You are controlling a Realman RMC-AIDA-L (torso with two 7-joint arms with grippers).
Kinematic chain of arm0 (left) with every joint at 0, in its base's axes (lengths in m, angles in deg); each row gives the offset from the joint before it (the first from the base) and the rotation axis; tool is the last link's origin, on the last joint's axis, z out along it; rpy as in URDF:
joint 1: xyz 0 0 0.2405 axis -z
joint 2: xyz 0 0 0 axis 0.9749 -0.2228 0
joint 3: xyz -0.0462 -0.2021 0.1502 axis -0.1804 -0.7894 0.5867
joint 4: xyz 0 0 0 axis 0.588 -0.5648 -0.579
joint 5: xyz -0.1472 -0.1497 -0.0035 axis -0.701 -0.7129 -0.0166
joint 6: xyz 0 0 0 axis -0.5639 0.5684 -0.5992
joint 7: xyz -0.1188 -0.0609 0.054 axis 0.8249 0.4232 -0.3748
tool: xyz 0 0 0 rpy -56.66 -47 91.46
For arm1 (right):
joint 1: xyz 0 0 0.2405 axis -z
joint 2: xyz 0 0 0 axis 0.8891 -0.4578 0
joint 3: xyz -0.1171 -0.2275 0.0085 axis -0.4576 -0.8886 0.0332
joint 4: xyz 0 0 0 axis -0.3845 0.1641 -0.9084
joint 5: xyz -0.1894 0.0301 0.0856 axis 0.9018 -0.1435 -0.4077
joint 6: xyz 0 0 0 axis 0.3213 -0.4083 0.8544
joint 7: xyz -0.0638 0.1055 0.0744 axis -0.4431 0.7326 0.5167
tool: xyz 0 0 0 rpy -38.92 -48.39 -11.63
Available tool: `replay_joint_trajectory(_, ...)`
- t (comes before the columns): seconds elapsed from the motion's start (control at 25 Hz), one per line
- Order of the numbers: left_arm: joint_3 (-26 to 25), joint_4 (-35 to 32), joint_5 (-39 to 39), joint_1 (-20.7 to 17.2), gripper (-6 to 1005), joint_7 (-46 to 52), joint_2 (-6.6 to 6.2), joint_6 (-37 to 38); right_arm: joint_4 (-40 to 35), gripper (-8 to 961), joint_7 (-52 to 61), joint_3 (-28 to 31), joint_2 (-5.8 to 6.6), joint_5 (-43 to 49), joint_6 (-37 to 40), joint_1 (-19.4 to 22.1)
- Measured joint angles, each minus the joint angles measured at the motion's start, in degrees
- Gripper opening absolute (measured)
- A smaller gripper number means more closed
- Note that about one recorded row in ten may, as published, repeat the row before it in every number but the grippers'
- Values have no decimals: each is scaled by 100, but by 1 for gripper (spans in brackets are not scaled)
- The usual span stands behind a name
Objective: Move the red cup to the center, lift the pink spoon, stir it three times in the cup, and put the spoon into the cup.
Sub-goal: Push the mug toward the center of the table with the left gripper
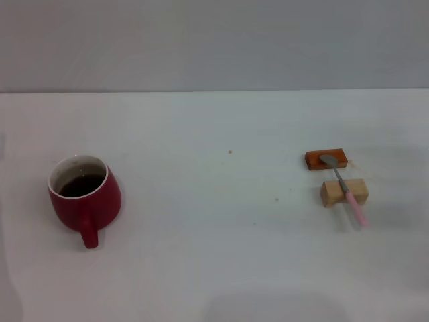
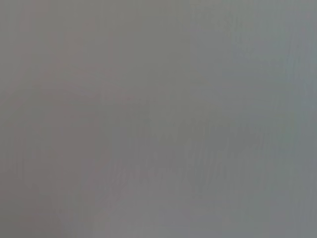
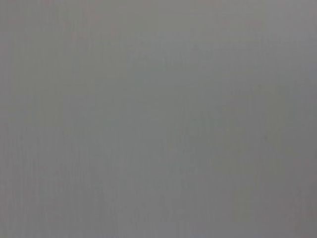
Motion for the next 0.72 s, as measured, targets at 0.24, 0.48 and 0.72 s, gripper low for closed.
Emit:
replay_joint_trajectory(0.24,1,-5,0,4,825,7,0,-5,13,739,-20,19,13,-7,-66,-61)
replay_joint_trajectory(0.48,1,-7,17,5,811,-26,0,-20,22,739,-41,42,-4,-20,-76,-73)
replay_joint_trajectory(0.72,1,-75,29,-20,796,-32,0,-65,4,739,-51,45,-39,-48,-110,-43)
